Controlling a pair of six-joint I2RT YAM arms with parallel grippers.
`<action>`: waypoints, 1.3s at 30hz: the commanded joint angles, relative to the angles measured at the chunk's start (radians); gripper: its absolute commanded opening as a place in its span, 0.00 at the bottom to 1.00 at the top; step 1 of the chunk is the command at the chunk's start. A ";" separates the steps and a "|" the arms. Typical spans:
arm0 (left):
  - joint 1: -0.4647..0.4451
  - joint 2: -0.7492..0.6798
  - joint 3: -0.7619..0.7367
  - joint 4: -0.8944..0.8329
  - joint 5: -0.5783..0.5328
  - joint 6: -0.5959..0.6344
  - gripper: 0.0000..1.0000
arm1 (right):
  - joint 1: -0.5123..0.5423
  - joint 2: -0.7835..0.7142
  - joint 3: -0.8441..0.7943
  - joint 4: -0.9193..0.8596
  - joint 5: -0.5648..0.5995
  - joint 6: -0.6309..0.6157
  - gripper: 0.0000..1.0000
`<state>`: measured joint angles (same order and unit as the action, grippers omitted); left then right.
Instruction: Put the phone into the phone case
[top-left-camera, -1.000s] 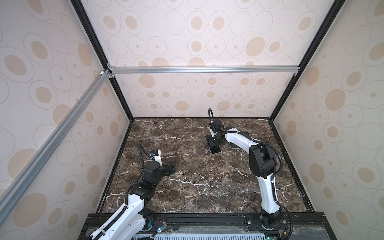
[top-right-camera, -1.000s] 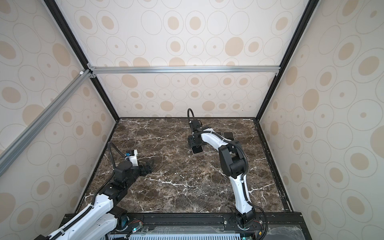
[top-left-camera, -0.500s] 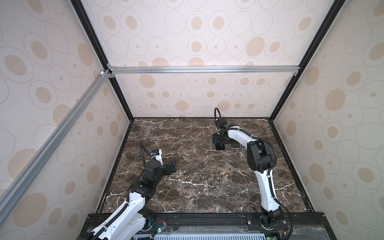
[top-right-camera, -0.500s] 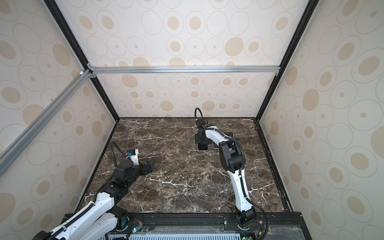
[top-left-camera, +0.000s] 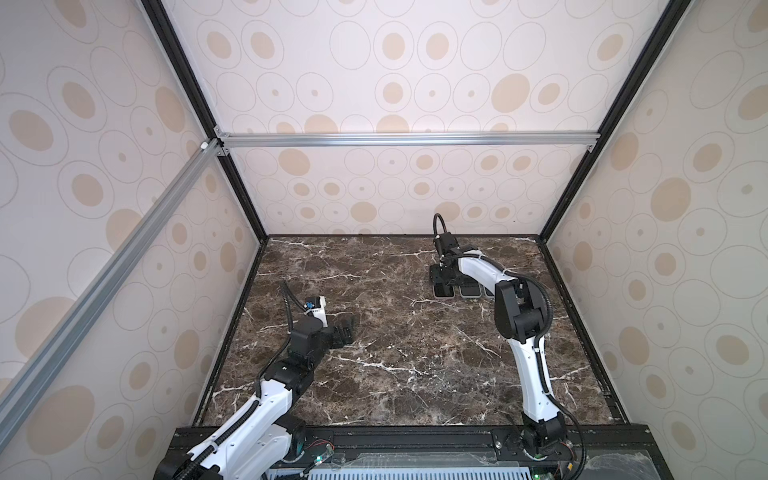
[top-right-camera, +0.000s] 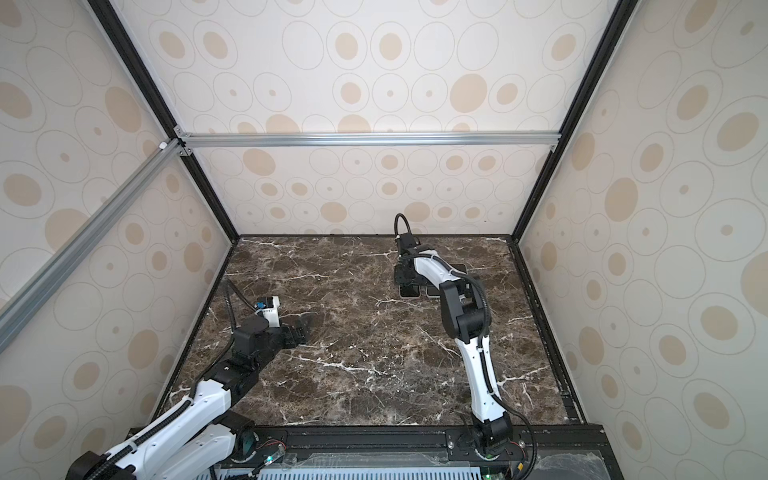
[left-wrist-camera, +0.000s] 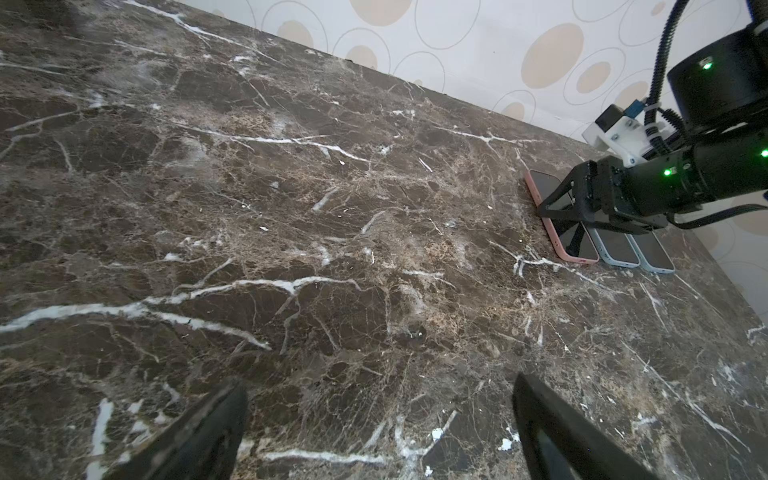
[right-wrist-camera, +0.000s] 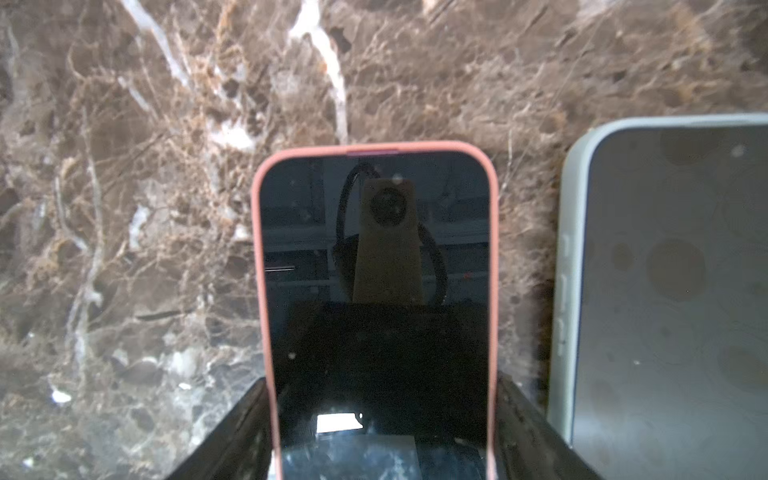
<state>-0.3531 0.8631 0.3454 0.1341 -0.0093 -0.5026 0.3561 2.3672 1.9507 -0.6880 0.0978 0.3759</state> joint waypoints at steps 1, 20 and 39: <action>0.010 0.002 0.037 0.043 0.005 -0.001 1.00 | -0.013 0.030 0.018 -0.013 0.014 -0.003 0.55; 0.018 0.100 0.066 0.087 -0.038 0.036 1.00 | -0.015 -0.124 -0.092 0.039 -0.076 -0.079 0.98; 0.186 0.289 0.017 0.475 -0.321 0.309 1.00 | -0.019 -0.818 -0.815 0.517 0.084 -0.339 0.99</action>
<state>-0.1871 1.1454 0.4068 0.4404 -0.2596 -0.2787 0.3454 1.6207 1.2510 -0.2943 0.0601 0.0982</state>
